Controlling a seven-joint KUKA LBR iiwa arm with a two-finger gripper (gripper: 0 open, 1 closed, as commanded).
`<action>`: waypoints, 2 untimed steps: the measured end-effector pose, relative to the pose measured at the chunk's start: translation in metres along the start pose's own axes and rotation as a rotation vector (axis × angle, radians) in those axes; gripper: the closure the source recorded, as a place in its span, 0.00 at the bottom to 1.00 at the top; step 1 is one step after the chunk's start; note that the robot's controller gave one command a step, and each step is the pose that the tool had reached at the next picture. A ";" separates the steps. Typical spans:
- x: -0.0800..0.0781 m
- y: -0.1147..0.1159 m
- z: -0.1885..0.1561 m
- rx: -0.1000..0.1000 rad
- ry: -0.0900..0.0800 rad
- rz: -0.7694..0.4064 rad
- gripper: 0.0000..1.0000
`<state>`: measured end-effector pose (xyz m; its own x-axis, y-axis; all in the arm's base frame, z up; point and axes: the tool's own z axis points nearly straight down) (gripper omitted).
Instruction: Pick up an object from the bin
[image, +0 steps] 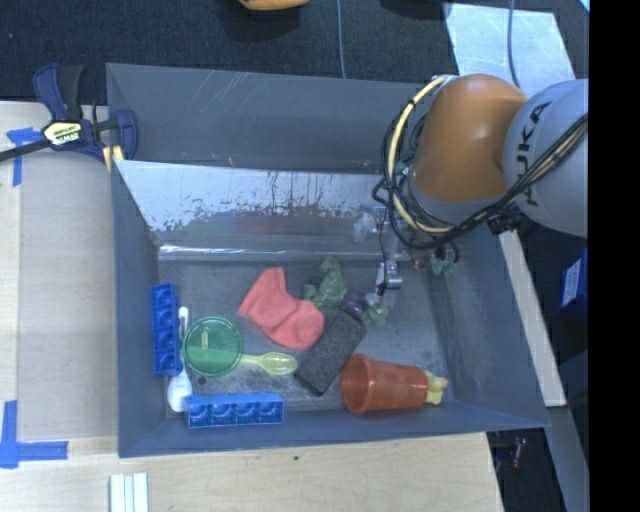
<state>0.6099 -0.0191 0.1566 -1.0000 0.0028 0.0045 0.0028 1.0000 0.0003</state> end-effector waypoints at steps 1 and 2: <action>-0.002 0.000 -0.005 0.000 -0.008 0.000 0.00; 0.033 0.009 0.047 0.000 -0.013 0.067 0.00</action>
Offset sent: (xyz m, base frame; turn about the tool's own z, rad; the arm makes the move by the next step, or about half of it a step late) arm -0.0550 0.0164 -0.0797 0.1041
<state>0.5770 -0.0096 0.1093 -0.9976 0.0694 -0.0082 0.0694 0.9976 0.0004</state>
